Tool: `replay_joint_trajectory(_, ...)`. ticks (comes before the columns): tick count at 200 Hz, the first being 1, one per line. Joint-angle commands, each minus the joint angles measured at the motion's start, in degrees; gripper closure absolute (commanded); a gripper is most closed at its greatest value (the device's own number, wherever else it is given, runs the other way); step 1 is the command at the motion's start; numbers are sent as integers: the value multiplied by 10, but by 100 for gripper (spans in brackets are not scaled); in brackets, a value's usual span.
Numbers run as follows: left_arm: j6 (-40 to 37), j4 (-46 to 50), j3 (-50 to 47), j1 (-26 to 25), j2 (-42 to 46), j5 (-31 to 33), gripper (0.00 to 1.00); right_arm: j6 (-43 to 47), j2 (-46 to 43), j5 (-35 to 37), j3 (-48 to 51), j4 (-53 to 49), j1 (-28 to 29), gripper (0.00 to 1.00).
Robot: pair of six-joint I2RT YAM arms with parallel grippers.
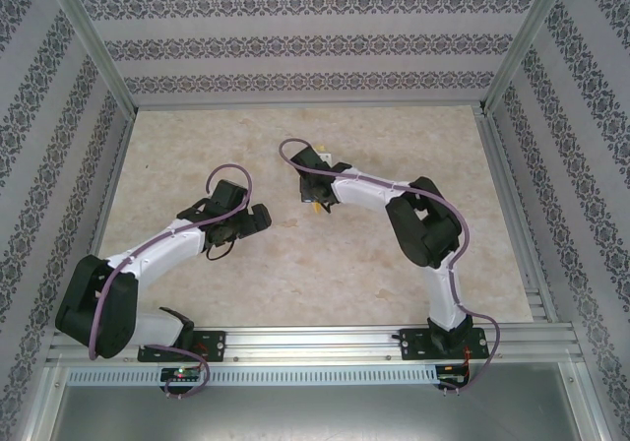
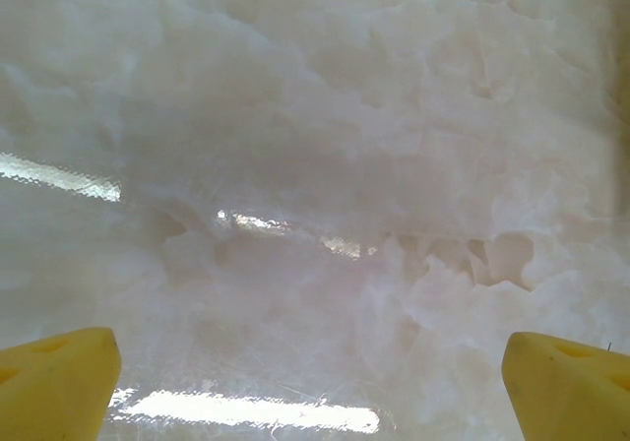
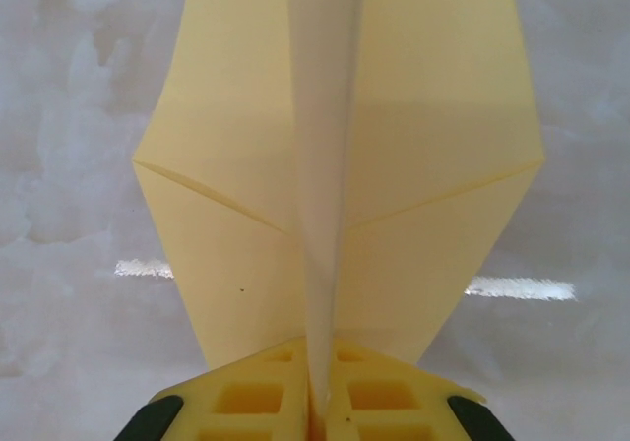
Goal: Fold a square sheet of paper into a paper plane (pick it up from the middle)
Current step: Move the paper plane to the center of the table.
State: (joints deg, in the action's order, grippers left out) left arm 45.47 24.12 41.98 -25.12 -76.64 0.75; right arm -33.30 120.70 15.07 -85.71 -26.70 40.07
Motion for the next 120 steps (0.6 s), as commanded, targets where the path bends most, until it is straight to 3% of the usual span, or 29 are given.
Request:
replay_joint_trajectory(1, -21, 9, 0, 9, 15, 0, 0, 2, 23, -7, -17, 5, -4, 88)
replay_joint_trajectory(67, -23, -7, 13, 9, 10, 8, 0, -21, 12, 9, -62, -58, 1, 72)
replay_joint_trajectory(94, -31, -7, 36, 9, 12, 45, 0, -29, -51, 17, -72, -83, 3, 56)
replay_joint_trajectory(120, -61, 0, 69, 13, 24, 98, 0, -35, -133, 38, -44, -85, -4, 32)
